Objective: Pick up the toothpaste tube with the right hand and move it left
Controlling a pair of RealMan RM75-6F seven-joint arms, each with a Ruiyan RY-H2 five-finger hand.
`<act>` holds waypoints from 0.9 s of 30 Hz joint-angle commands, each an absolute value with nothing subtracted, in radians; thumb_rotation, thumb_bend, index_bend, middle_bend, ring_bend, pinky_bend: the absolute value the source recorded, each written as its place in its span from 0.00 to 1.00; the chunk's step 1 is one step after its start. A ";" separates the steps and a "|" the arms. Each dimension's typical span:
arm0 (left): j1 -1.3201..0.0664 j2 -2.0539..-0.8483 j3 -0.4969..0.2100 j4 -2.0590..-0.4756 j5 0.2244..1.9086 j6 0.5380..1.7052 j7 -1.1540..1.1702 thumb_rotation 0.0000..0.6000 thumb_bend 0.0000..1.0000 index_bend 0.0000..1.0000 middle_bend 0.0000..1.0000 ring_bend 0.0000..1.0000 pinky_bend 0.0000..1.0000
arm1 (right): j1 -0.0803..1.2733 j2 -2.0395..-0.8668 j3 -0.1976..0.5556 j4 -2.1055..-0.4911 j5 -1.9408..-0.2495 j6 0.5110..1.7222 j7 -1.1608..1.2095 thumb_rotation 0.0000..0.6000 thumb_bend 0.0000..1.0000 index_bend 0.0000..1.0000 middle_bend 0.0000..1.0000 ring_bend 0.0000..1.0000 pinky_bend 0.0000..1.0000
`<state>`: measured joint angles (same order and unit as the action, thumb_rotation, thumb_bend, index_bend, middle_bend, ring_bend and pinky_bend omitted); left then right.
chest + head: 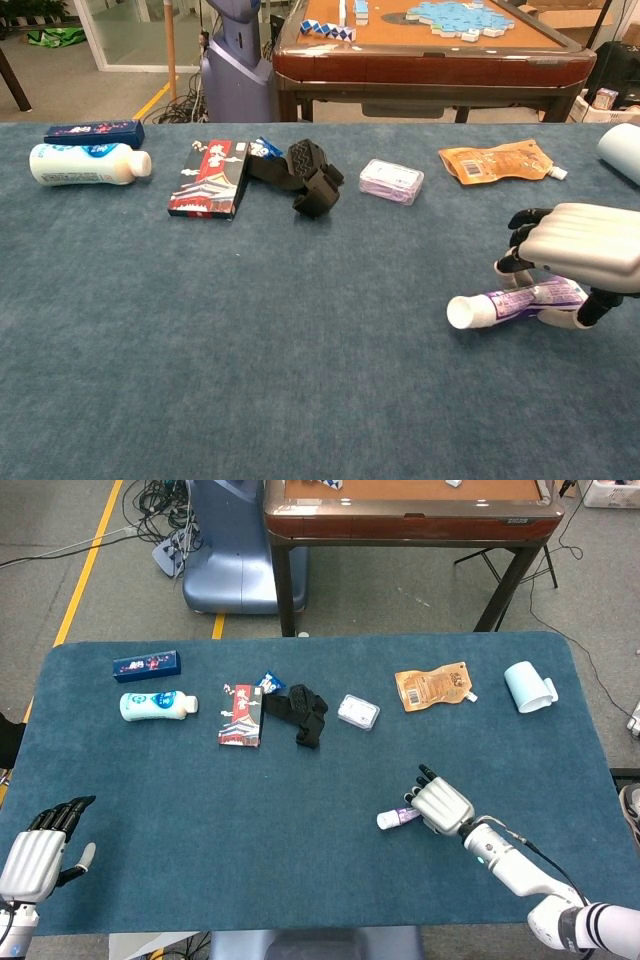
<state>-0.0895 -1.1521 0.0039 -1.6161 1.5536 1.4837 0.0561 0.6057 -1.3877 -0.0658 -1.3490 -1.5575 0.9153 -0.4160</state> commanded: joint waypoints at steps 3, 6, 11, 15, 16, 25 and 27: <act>-0.091 -1.153 0.003 -1.613 1.556 1.483 0.054 1.00 0.38 0.12 0.16 0.17 0.18 | 0.601 -1.394 -0.063 -1.338 -1.542 0.911 -0.429 1.00 0.40 0.49 0.49 0.30 0.11; -0.096 -1.151 0.002 -1.610 1.559 1.477 0.051 1.00 0.38 0.12 0.16 0.17 0.18 | 0.597 -1.395 -0.059 -1.337 -1.533 0.914 -0.425 1.00 0.43 0.55 0.52 0.33 0.12; -0.111 -1.143 -0.005 -1.606 1.565 1.467 0.042 1.00 0.38 0.12 0.16 0.17 0.18 | 0.592 -1.385 -0.049 -1.350 -1.530 0.932 -0.401 1.00 0.49 0.64 0.59 0.40 0.15; -0.126 -1.137 -0.011 -1.605 1.573 1.456 0.036 1.00 0.38 0.12 0.16 0.17 0.18 | 0.592 -1.372 -0.047 -1.365 -1.537 0.943 -0.379 1.00 0.52 0.71 0.64 0.45 0.17; -0.131 -1.135 -0.013 -1.604 1.575 1.452 0.035 1.00 0.38 0.12 0.16 0.17 0.18 | 0.593 -1.369 -0.046 -1.369 -1.542 0.948 -0.370 1.00 0.52 0.72 0.64 0.47 0.18; -0.234 -1.090 -0.049 -1.613 1.612 1.367 -0.072 1.00 0.38 0.09 0.16 0.17 0.18 | 0.600 -1.325 -0.004 -1.441 -1.592 1.043 -0.268 1.00 0.65 0.81 0.72 0.58 0.27; -0.267 -1.081 -0.062 -1.617 1.613 1.337 -0.131 1.00 0.38 0.07 0.16 0.17 0.18 | 0.602 -1.323 0.007 -1.462 -1.601 1.063 -0.244 1.00 0.68 0.83 0.74 0.61 0.31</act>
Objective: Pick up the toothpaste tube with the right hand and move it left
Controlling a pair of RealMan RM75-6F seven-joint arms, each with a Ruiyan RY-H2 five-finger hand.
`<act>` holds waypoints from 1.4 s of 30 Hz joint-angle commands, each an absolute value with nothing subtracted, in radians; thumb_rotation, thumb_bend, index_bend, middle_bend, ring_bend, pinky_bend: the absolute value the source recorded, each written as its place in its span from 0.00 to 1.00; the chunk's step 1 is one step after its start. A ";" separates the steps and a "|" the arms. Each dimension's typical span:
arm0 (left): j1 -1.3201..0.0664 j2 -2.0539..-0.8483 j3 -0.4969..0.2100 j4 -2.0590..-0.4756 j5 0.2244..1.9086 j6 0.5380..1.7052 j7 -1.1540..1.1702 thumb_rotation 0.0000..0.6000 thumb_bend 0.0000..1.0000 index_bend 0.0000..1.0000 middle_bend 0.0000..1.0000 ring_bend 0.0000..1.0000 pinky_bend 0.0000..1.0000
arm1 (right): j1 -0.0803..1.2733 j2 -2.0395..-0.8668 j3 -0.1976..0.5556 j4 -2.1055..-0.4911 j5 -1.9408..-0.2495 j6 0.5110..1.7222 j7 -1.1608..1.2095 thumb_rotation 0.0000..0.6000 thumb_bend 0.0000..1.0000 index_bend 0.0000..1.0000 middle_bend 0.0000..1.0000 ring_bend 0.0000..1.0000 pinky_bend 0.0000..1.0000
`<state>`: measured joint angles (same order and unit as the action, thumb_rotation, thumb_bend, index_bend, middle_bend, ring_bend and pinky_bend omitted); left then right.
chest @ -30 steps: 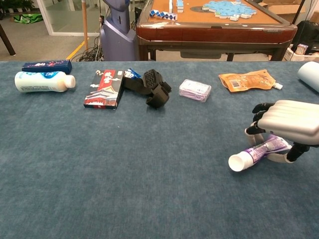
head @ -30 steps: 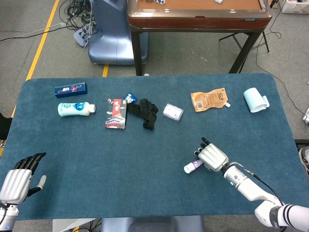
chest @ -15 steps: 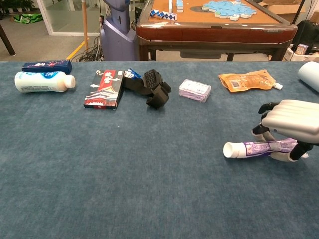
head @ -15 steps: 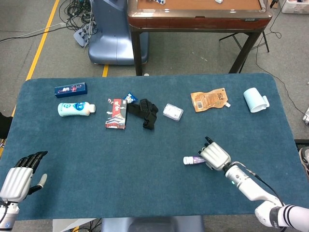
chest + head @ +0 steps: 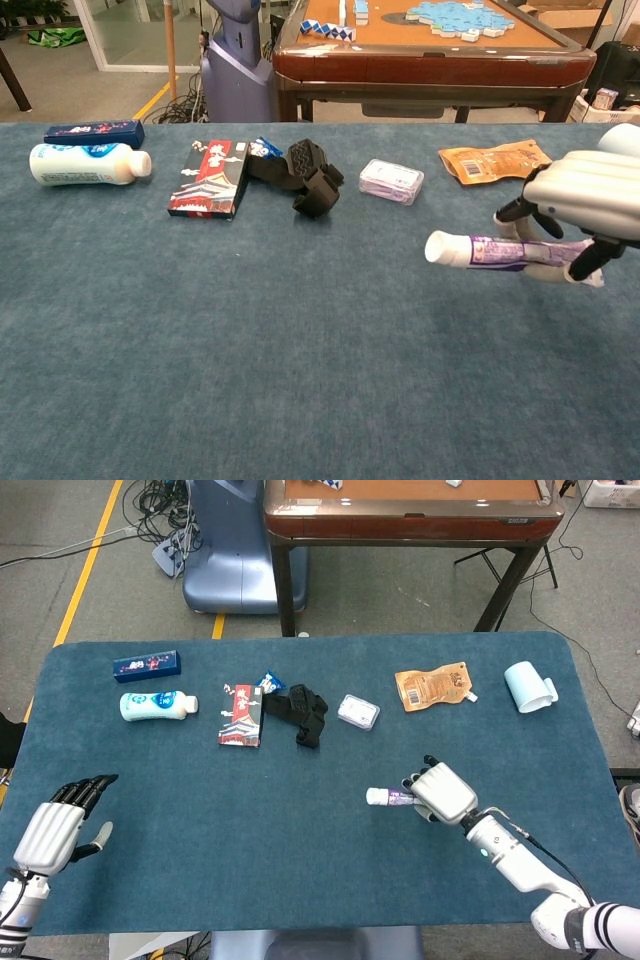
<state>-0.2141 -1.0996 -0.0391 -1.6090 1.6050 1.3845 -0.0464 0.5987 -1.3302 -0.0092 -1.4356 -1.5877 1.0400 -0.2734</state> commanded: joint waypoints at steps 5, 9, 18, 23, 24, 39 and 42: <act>-0.344 -1.064 -0.100 -1.629 1.592 1.262 -0.271 1.00 0.37 0.03 0.16 0.17 0.18 | 0.611 -1.340 0.031 -1.501 -1.596 1.075 -0.192 1.00 0.71 0.85 0.76 0.66 0.39; -0.392 -1.062 -0.127 -1.642 1.562 1.213 -0.353 1.00 0.37 0.01 0.16 0.17 0.18 | 0.624 -1.371 0.053 -1.517 -1.589 1.079 -0.161 1.00 0.72 0.87 0.78 0.69 0.48; -0.468 -1.075 -0.192 -1.697 1.443 1.119 -0.508 0.63 0.21 0.00 0.16 0.16 0.18 | 0.680 -1.510 0.112 -1.508 -1.555 1.055 -0.090 1.00 0.78 0.91 0.81 0.73 0.66; -0.494 -1.089 -0.221 -1.717 1.381 1.081 -0.578 0.27 0.13 0.00 0.13 0.14 0.18 | 0.718 -1.601 0.137 -1.471 -1.535 1.029 -0.067 1.00 0.80 0.91 0.81 0.73 0.68; -0.495 -1.096 -0.228 -1.718 1.373 1.084 -0.588 0.21 0.12 0.00 0.13 0.13 0.18 | 0.723 -1.618 0.143 -1.463 -1.531 1.030 -0.060 1.00 0.80 0.92 0.81 0.73 0.68; -0.527 -1.202 -0.274 -1.716 1.246 1.080 -0.546 0.00 0.06 0.00 0.06 0.05 0.14 | 0.846 -1.838 0.240 -1.322 -1.471 0.969 0.087 1.00 0.82 0.92 0.82 0.74 0.69; -0.533 -1.215 -0.276 -1.715 1.247 1.080 -0.536 0.00 0.06 0.00 0.06 0.05 0.13 | 0.879 -1.866 0.262 -1.306 -1.444 0.936 0.093 1.00 0.82 0.93 0.82 0.74 0.69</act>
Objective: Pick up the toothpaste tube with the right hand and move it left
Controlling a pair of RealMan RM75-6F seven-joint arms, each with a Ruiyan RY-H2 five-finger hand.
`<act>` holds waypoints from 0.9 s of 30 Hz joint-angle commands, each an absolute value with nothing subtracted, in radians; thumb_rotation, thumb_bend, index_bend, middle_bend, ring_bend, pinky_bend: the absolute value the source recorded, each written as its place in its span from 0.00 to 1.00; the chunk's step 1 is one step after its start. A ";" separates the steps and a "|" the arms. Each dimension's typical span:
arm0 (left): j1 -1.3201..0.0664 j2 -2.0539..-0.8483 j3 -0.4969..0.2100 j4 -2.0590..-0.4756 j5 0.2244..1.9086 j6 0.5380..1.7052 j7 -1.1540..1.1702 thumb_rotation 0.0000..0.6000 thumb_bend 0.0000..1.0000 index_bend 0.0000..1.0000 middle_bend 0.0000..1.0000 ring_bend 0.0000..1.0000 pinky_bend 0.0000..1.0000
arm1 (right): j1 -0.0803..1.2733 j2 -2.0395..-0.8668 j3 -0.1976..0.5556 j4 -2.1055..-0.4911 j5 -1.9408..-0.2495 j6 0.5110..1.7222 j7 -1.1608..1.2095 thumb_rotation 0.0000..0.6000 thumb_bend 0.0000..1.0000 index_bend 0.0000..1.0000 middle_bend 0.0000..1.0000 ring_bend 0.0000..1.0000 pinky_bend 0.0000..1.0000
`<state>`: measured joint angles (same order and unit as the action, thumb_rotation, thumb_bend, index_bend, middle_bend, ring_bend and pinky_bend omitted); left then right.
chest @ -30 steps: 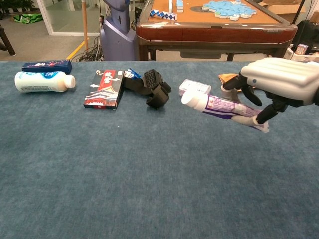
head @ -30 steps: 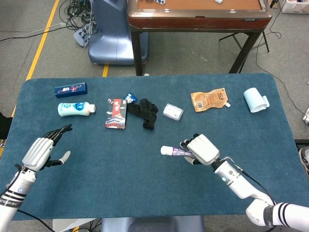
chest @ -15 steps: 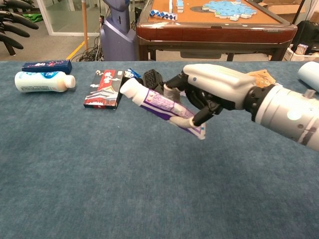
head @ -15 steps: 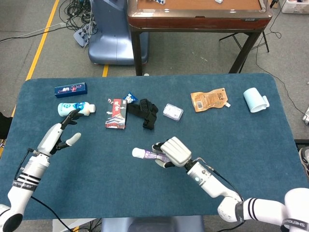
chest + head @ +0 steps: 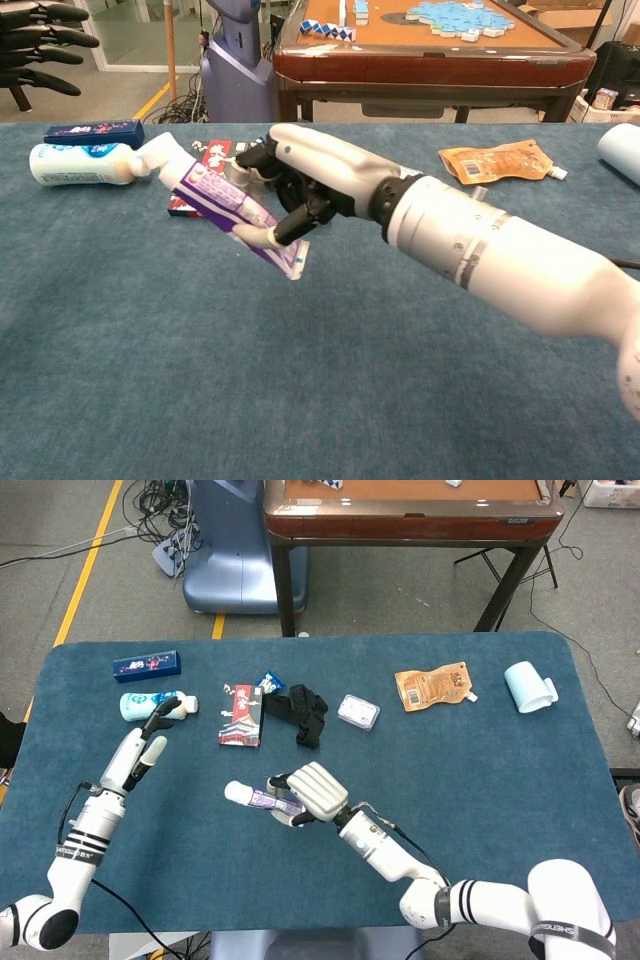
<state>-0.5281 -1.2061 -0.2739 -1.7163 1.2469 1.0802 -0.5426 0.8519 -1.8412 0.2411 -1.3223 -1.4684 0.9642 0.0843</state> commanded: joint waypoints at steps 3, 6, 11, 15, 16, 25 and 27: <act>-0.538 -1.237 -0.275 -1.702 1.252 1.085 -0.523 0.00 0.06 0.00 0.05 0.05 0.11 | 0.908 -1.896 0.286 -1.290 -1.413 0.906 0.097 1.00 0.83 0.93 0.82 0.75 0.69; -0.542 -1.262 -0.275 -1.691 1.251 1.087 -0.520 0.00 0.05 0.00 0.05 0.04 0.10 | 0.933 -1.919 0.307 -1.274 -1.388 0.885 0.103 1.00 0.84 0.94 0.83 0.75 0.69; -0.545 -1.310 -0.273 -1.662 1.265 1.110 -0.508 0.00 0.04 0.00 0.04 0.04 0.09 | 0.971 -1.956 0.338 -1.249 -1.353 0.861 0.113 1.00 0.84 0.94 0.83 0.75 0.69; -0.549 -1.336 -0.268 -1.642 1.281 1.116 -0.508 0.00 0.03 0.00 0.04 0.04 0.09 | 0.995 -1.970 0.352 -1.242 -1.329 0.834 0.128 1.00 0.84 0.94 0.83 0.75 0.69; -0.550 -1.342 -0.267 -1.637 1.287 1.119 -0.510 0.00 0.03 0.00 0.04 0.04 0.09 | 1.001 -1.973 0.354 -1.238 -1.325 0.828 0.128 1.00 0.84 0.94 0.83 0.75 0.69; -0.553 -1.393 -0.251 -1.584 1.350 1.151 -0.541 0.00 0.00 0.00 0.04 0.04 0.09 | 1.040 -1.988 0.375 -1.224 -1.276 0.779 0.150 1.00 0.85 0.95 0.83 0.76 0.69; -0.553 -1.399 -0.249 -1.581 1.354 1.151 -0.554 0.00 0.00 0.00 0.04 0.04 0.09 | 1.047 -1.989 0.377 -1.216 -1.269 0.771 0.151 1.00 0.85 0.95 0.83 0.76 0.69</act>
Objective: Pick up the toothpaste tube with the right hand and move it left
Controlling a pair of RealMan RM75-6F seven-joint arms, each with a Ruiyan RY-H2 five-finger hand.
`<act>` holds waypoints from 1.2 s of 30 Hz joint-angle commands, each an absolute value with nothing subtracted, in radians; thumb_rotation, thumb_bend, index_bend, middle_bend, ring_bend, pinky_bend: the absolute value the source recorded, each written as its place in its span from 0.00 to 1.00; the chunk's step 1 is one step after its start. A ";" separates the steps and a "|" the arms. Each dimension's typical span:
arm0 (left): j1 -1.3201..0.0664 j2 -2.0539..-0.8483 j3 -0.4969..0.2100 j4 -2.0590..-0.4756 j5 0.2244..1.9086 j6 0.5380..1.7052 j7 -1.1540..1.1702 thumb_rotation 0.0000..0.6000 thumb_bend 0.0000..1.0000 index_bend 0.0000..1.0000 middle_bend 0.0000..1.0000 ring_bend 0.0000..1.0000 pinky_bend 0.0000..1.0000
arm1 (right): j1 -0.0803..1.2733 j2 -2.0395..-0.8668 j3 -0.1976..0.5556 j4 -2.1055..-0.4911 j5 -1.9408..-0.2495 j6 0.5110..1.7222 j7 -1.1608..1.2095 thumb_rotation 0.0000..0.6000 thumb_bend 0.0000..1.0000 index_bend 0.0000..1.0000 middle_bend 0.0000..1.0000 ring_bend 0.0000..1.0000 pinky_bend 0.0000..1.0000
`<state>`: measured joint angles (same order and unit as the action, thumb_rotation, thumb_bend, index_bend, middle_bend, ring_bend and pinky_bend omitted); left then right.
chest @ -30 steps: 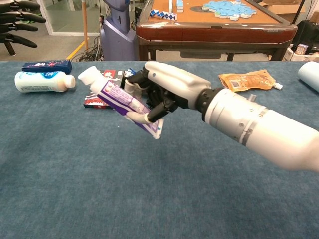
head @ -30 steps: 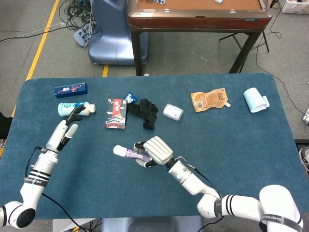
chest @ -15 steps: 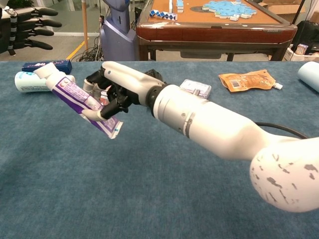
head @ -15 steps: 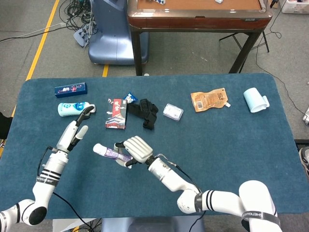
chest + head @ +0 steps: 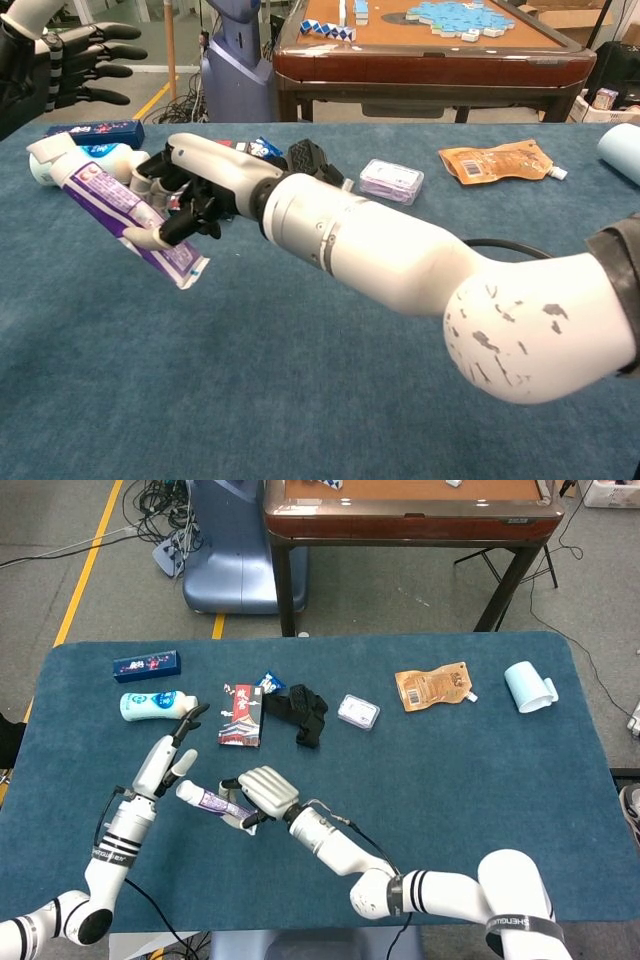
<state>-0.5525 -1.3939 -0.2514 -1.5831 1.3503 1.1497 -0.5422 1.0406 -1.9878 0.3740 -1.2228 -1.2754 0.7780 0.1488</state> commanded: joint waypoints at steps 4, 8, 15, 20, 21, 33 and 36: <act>-0.556 -1.404 -0.243 -1.567 1.374 1.150 -0.584 0.00 0.00 0.00 0.04 0.04 0.09 | 1.059 -1.990 0.378 -1.207 -1.260 0.756 0.161 1.00 0.85 0.95 0.83 0.76 0.69; -0.558 -1.412 -0.234 -1.550 1.400 1.156 -0.618 0.00 0.00 0.00 0.04 0.03 0.09 | 1.070 -1.991 0.381 -1.196 -1.249 0.739 0.177 1.00 0.85 0.95 0.83 0.76 0.69; -0.567 -1.418 -0.217 -1.526 1.442 1.154 -0.680 0.00 0.00 0.00 0.04 0.03 0.09 | 1.087 -1.990 0.385 -1.180 -1.243 0.708 0.224 1.00 0.85 0.95 0.84 0.76 0.69; -0.577 -1.426 -0.198 -1.494 1.478 1.157 -0.683 0.00 0.00 0.00 0.02 0.02 0.08 | 1.098 -1.986 0.398 -1.174 -1.230 0.676 0.285 1.00 0.85 0.95 0.84 0.76 0.69; -0.578 -1.430 -0.192 -1.487 1.486 1.159 -0.683 0.00 0.00 0.00 0.02 0.02 0.08 | 1.100 -1.983 0.401 -1.175 -1.229 0.670 0.300 1.00 0.85 0.95 0.84 0.76 0.69; -0.589 -1.450 -0.172 -1.455 1.506 1.173 -0.673 0.00 0.00 0.00 0.02 0.01 0.08 | 1.110 -1.973 0.405 -1.168 -1.221 0.649 0.361 1.00 0.85 0.96 0.84 0.76 0.69; -0.591 -1.446 -0.170 -1.456 1.505 1.172 -0.665 0.00 0.00 0.00 0.02 0.01 0.08 | 1.109 -1.964 0.397 -1.170 -1.221 0.646 0.356 1.00 0.85 0.96 0.84 0.76 0.69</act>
<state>-0.5905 -1.4477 -0.1712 -1.4563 1.5048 1.1728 -0.6666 1.1097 -1.9659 0.3984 -1.1687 -1.2213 0.6474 0.3566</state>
